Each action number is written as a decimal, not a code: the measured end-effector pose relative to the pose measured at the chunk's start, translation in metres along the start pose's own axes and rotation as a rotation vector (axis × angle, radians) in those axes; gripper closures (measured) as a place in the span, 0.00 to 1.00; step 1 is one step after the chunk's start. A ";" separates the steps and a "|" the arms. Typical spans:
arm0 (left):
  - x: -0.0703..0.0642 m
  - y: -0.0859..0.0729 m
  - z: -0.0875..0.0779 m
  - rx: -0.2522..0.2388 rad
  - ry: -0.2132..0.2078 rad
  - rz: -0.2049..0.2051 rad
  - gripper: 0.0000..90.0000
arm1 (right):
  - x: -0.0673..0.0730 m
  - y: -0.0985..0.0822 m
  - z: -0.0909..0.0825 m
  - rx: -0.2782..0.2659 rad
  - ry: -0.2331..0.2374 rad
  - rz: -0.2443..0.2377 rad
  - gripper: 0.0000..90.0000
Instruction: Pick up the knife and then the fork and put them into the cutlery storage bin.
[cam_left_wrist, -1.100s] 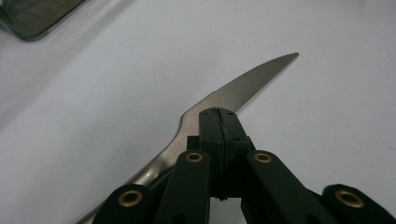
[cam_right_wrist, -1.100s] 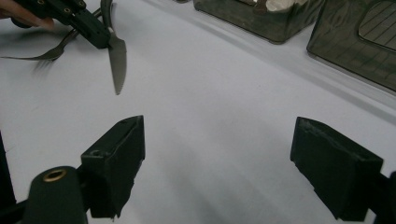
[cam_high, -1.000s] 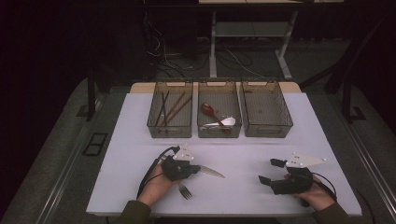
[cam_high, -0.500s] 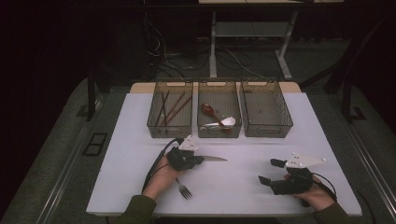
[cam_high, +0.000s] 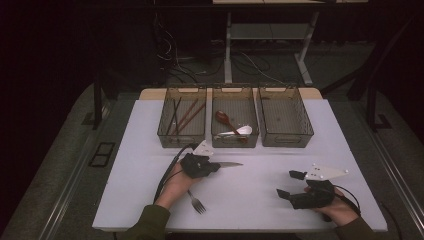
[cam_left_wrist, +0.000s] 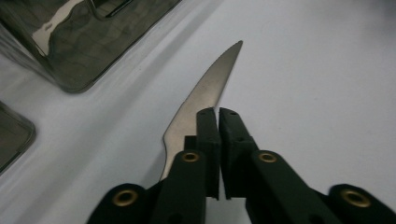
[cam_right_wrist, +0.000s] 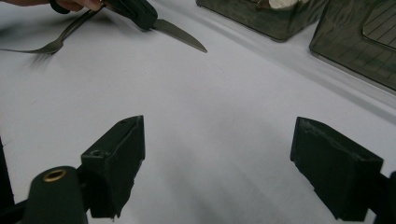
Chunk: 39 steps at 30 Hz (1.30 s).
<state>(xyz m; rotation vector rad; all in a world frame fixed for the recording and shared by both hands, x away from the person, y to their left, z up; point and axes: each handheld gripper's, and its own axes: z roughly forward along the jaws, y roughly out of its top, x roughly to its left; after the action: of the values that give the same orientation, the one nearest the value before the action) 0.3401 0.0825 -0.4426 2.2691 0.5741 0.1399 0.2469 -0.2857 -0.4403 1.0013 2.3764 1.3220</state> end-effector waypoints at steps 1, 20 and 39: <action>0.000 0.001 -0.003 -0.005 0.000 0.005 0.90 | 0.000 0.000 0.000 0.000 0.000 0.000 0.20; 0.029 -0.007 -0.040 0.026 -0.021 0.003 0.63 | 0.000 0.000 0.002 0.008 0.000 -0.006 0.20; 0.036 -0.015 -0.021 0.100 -0.044 0.065 0.79 | 0.001 -0.001 0.003 0.018 -0.001 -0.016 0.20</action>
<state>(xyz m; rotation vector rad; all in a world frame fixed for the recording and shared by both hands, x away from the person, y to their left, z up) 0.3606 0.1214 -0.4414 2.3830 0.4937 0.0949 0.2473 -0.2837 -0.4422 0.9859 2.3947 1.2973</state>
